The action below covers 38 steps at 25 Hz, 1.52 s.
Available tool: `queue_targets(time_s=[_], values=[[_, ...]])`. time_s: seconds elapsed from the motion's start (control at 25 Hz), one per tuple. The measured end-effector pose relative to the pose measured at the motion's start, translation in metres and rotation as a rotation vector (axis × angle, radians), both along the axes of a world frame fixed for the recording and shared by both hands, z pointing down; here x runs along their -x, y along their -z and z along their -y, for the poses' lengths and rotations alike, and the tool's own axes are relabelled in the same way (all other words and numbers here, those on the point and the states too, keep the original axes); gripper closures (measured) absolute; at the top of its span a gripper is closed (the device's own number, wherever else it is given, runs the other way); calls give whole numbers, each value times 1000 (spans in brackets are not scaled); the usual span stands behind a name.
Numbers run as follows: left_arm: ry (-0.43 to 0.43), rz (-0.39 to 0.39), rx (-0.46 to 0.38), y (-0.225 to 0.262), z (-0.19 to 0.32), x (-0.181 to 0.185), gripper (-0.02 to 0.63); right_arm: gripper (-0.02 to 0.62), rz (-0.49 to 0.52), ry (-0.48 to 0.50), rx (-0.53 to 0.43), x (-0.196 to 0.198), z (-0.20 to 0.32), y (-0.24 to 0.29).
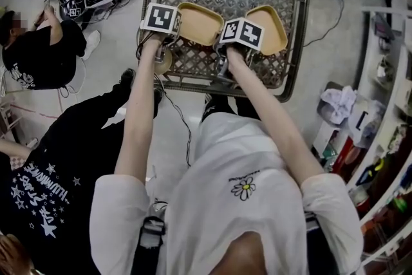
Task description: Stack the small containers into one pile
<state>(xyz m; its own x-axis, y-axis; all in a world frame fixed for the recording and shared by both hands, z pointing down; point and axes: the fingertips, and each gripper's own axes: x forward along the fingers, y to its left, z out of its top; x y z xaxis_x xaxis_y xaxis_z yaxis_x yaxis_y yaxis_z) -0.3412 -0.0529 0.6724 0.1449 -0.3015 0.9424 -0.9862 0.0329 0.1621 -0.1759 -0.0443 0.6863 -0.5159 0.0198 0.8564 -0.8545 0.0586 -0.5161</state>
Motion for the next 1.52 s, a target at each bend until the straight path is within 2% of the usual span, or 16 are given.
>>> queue_targets(time_s=[0.16,0.36,0.48,0.64,0.88,1.04,1.16,1.28,1.52], values=[[-2,-8,-3,5,-4,-6,565,557,-3,-11,-36,-6,8,6],[54,6,-164,45,14,4,565,558,37,6,-183,4,39,41],[104,54,-347,96,32,12,566,558,112,16,-336,13,63,89],[138,141,-649,188,45,8,566,558,205,43,-615,11,89,175],[164,255,-1039,321,26,-36,567,560,300,68,-1029,-27,89,302],[180,279,-1217,380,2,-75,566,560,319,58,-1251,-62,74,363],[195,290,-1308,408,-17,-106,568,560,327,58,-1380,-91,60,395],[199,295,-1351,422,-25,-130,568,560,319,55,-1478,-115,53,415],[196,310,-1380,430,-35,-153,568,560,320,55,-1528,-138,42,424]])
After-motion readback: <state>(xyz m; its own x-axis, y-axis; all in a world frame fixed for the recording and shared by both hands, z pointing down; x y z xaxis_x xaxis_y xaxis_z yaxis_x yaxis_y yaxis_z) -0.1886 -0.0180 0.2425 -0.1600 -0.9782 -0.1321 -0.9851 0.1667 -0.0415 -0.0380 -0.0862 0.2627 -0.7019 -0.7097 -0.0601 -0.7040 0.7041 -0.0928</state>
